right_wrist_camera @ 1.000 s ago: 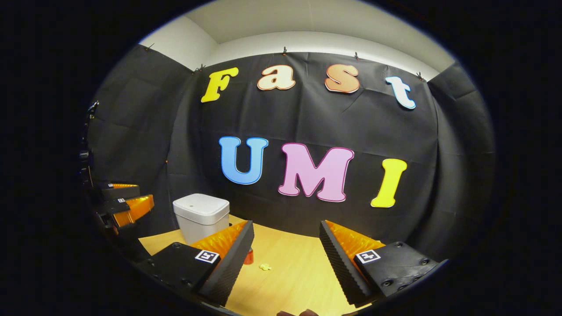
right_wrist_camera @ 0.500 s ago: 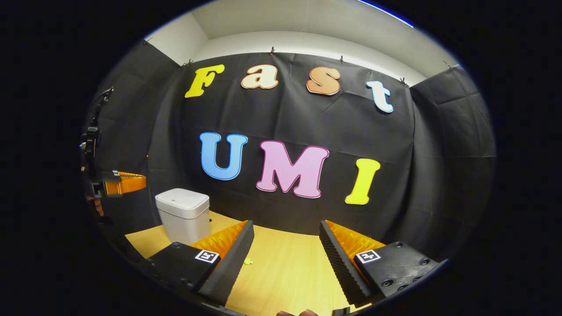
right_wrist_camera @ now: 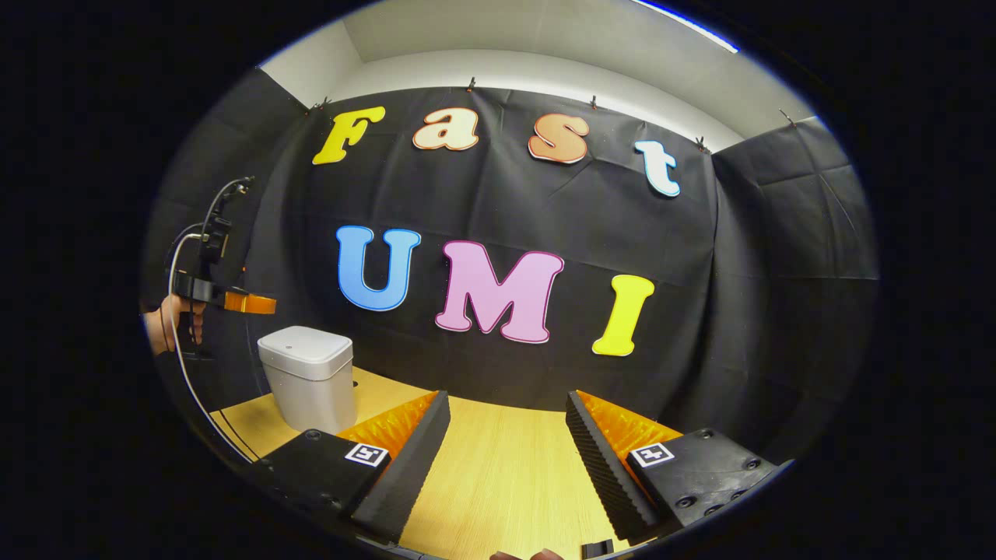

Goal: Press the lid of the desktop garbage bin to open it, pick up the crumpled paper on the desktop and throw it into the bin, then pick up the pop can on the desktop and drop it into the bin, and finally close the garbage bin lid.

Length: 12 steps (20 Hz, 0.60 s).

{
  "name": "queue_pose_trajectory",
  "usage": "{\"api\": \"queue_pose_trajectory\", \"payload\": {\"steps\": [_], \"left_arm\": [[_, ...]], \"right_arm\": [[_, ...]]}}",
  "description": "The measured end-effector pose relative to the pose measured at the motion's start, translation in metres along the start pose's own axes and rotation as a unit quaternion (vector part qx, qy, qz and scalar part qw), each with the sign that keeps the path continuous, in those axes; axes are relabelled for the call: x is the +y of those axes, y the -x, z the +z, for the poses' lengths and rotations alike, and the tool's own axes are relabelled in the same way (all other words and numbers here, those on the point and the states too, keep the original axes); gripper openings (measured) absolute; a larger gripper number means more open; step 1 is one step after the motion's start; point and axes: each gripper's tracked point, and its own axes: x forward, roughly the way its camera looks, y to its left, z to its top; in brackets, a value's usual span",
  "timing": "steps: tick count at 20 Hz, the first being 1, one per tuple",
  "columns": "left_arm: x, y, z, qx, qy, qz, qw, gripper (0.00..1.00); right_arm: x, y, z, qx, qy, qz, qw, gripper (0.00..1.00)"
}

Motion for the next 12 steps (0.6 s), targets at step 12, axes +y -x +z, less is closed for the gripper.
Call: {"api": "queue_pose_trajectory", "payload": {"steps": [12], "left_arm": [[0.045, -0.100, -0.091, 0.171, -0.029, 0.055, 0.983, 0.06]], "right_arm": [[0.014, -0.111, -0.046, 0.034, -0.056, 0.068, 0.996, 0.96]]}}
